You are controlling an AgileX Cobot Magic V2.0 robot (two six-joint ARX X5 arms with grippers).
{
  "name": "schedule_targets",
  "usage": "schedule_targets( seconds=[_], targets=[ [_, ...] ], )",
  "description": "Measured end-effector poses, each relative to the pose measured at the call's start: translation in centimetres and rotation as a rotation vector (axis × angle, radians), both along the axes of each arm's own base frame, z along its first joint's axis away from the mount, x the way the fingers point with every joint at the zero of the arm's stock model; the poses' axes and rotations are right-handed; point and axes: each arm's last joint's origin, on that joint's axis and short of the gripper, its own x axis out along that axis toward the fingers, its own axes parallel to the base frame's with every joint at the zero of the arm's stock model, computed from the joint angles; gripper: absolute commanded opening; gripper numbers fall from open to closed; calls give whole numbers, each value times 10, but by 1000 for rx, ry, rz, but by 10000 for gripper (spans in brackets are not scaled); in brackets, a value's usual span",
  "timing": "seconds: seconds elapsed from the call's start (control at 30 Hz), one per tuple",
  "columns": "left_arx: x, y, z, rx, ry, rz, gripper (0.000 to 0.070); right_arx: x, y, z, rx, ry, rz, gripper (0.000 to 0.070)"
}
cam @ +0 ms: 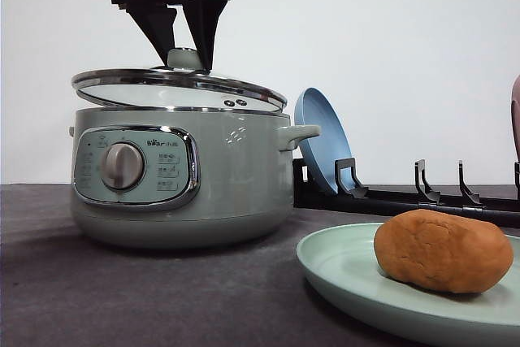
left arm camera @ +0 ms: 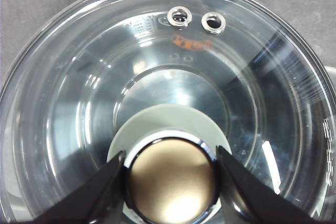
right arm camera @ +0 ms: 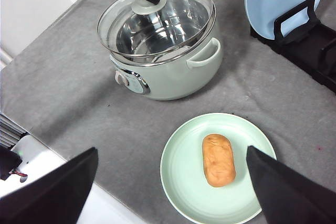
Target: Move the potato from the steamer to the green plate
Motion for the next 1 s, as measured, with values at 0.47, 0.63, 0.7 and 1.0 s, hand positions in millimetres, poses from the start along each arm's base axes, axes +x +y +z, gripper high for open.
schedule_targets(
  seconds=[0.47,0.63,0.7,1.0],
  targets=[
    [4,0,-5,-8,19,0,0,0,0,0,0,0,0,572],
    [5,3,-5,-26,28,1,0,0,0,0,0,0,0,572],
    [5,3,-5,-26,27,1,0,0,0,0,0,1,0,572],
    [6,2,-5,-32,16,0,0,0,0,0,-2,4,0,572]
  ],
)
